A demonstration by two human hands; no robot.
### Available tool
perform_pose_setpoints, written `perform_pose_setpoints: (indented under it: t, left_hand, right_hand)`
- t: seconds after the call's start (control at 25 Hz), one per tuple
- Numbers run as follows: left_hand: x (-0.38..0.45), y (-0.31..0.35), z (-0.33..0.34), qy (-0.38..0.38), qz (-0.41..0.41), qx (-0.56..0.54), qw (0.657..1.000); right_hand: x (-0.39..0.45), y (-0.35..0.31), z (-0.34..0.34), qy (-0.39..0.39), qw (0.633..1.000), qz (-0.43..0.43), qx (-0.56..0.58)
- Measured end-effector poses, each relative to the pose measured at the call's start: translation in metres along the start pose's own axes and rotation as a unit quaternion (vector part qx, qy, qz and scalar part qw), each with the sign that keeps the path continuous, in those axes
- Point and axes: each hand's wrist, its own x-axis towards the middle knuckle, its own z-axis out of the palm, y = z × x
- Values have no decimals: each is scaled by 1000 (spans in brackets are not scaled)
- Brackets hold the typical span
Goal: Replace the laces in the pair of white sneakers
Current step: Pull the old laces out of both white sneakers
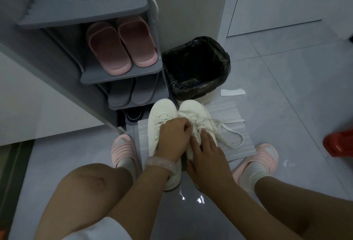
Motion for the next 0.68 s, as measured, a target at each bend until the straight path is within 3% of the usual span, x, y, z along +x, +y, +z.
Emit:
perform_pose_setpoints:
  t: [0.08, 0.2, 0.24, 0.28, 0.36, 0.4, 0.44, 0.68]
  left_hand:
    - [1, 6, -10, 92, 21, -13, 995]
    - [9, 13, -42, 278, 24, -88, 956]
    - [12, 12, -47, 275, 20, -100, 956]
    - [14, 10, -47, 219, 7, -86, 972]
    - [8, 5, -28, 31, -21, 32, 999]
    - [3, 3, -15, -43, -23, 86, 995]
    - [-1, -1, -4, -76, -22, 114, 990]
    - [1, 4, 9, -4, -10, 133, 991]
  right_hand:
    - [-1, 0, 2, 10, 1000, -1, -10]
    - [-1, -1, 2, 19, 999, 7, -34]
    - [-1, -2, 2, 27, 999, 10, -40]
    - [-1, -3, 3, 35, 999, 12, -40]
    - [-2, -5, 4, 49, 998, 20, -35]
    - [-2, -6, 5, 54, 998, 29, -34]
    - [-2, -8, 6, 59, 997, 40, -36]
    - [-2, -11, 6, 74, 995, 52, -39]
